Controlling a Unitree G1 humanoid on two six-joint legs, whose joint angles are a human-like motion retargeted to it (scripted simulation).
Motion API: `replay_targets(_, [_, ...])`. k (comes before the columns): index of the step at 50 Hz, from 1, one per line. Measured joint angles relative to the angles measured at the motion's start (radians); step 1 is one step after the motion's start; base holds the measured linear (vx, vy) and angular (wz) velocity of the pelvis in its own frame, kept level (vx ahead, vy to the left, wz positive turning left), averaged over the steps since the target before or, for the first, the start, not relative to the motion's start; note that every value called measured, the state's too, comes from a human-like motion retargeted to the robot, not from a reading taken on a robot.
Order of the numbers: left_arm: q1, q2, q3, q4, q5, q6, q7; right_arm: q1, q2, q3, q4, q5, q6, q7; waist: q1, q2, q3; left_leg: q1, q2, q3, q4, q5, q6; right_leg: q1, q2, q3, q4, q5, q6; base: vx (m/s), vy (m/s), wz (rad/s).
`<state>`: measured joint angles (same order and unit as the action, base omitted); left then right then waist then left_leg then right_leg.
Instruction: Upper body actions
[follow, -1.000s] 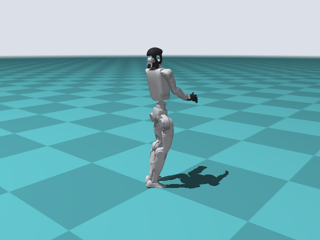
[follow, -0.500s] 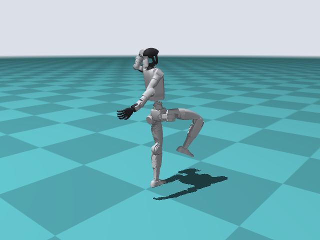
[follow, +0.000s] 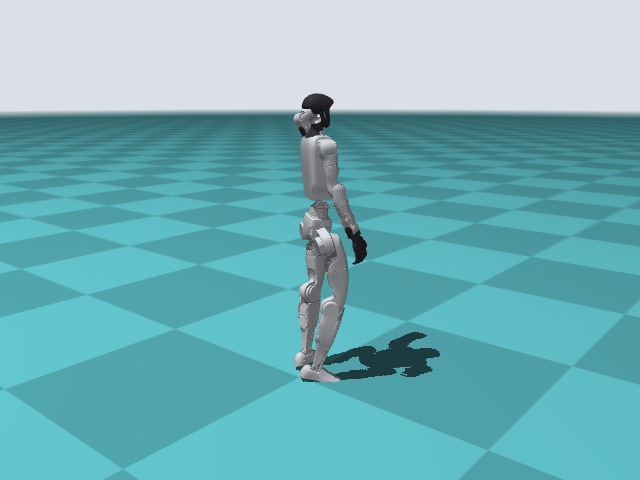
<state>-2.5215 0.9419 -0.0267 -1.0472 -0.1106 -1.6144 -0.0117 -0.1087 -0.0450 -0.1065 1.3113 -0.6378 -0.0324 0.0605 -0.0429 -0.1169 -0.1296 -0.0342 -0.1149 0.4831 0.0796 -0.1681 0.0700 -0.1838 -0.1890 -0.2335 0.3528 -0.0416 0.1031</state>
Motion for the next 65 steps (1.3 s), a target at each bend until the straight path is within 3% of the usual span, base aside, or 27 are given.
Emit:
replay_targets(3, [0.148,0.002,0.033,0.0,-0.021,0.0,0.011,-0.03,0.052,0.046,-0.024,0.008,-0.024,0.034,0.055,-0.034,-0.005,0.028,0.013,0.033,-0.005,-0.003,-0.026,0.049,0.012,0.034,-0.131,0.07,0.024,-0.11,-0.19,-0.59])
replay_targets(7, [0.35,-0.062,0.09,0.0,-0.053,0.0,0.029,-0.045,0.091,0.073,-0.037,0.034,-0.057,0.083,0.11,-0.055,-0.003,0.04,0.047,0.065,-0.023,0.012,-0.054,0.062,0.037,0.045,-0.195,0.105,0.006,-0.27,-0.22,-0.29])
replay_targets(12, [0.631,-0.197,0.116,0.0,-0.047,0.0,0.016,0.006,0.07,0.076,0.007,0.018,-0.06,0.114,0.096,-0.032,-0.003,0.053,0.076,0.007,-0.05,0.04,-0.067,0.115,0.078,-0.014,-0.238,0.103,-0.014,-0.31,-0.16,0.52])
replay_targets(17, [0.795,-0.178,0.134,0.0,-0.019,0.0,-0.008,0.118,0.022,0.053,0.141,-0.01,0.003,0.083,0.062,-0.012,-0.033,0.048,0.084,-0.068,-0.069,0.056,-0.081,0.149,0.091,-0.085,-0.282,0.102,-0.022,-0.13,-0.08,0.74])
replay_targets(25, [0.845,-0.14,0.17,0.0,-0.018,0.0,-0.012,0.233,-0.038,0.0,0.311,0.027,0.072,0.035,0.079,-0.011,-0.035,0.022,0.076,-0.13,-0.086,0.085,-0.091,0.152,0.085,-0.146,-0.295,0.096,-0.032,-0.12,-0.08,0.42])
replay_targets(36, [0.834,-0.186,0.203,0.0,-0.034,0.0,0.003,0.284,-0.051,-0.031,0.327,0.034,0.046,0.003,0.081,0.011,-0.043,0.016,0.092,-0.127,-0.101,0.101,-0.09,0.155,0.098,-0.157,-0.301,0.107,-0.042,-0.08,-0.01,-0.02])
replay_targets(45, [0.835,-0.223,0.232,0.0,-0.044,0.0,-0.002,0.16,-0.05,0.025,0.334,0.147,0.023,-0.004,0.098,0.033,0.023,-0.03,0.144,-0.101,-0.009,0.099,-0.122,0.126,0.096,-0.141,-0.287,0.117,-0.065,-0.22,-0.03,-0.12])
replay_targets(47, [0.887,-0.229,0.238,0.0,-0.035,0.0,-0.018,0.076,-0.035,0.07,0.364,0.205,0.037,0.007,0.116,0.031,0.056,-0.073,0.16,-0.1,0.113,0.168,-0.151,0.128,0.091,-0.127,-0.281,0.119,-0.075,-0.31,0.0,-0.24])
replay_targets(50, [0.984,-0.211,0.252,0.0,-0.024,0.0,-0.042,-0.064,0.02,0.116,0.365,0.268,0.036,0.046,0.149,0.017,0.115,-0.199,0.201,-0.151,0.393,0.375,-0.255,0.138,0.055,-0.118,-0.286,0.124,-0.08,-0.4,-0.02,0.03])
replay_targets(52, [1.041,-0.2,0.237,0.0,-0.026,0.0,-0.047,-0.134,0.063,0.127,0.315,0.275,0.002,0.082,0.175,0.005,0.144,-0.313,0.212,-0.186,0.561,0.438,-0.234,0.15,0.035,-0.129,-0.294,0.128,-0.083,-0.22,-0.08,0.43])
replay_targets(58, [1.152,-0.191,0.182,0.0,-0.026,0.02,-0.056,-0.276,0.146,0.145,0.142,0.189,-0.084,0.17,0.25,-0.017,0.162,-0.455,0.263,-0.14,0.8,0.286,-0.15,0.15,0.014,-0.142,-0.293,0.127,-0.099,-0.07,0.01,0.18])
replay_targets(65, [1.108,-0.219,0.138,0.0,-0.043,0.0,-0.039,-0.264,0.158,0.162,0.085,0.125,-0.132,0.138,0.238,-0.003,0.055,-0.33,0.228,-0.143,0.65,0.249,-0.186,0.148,0.083,-0.155,-0.298,0.097,-0.097,0.23,0.07,0.22])
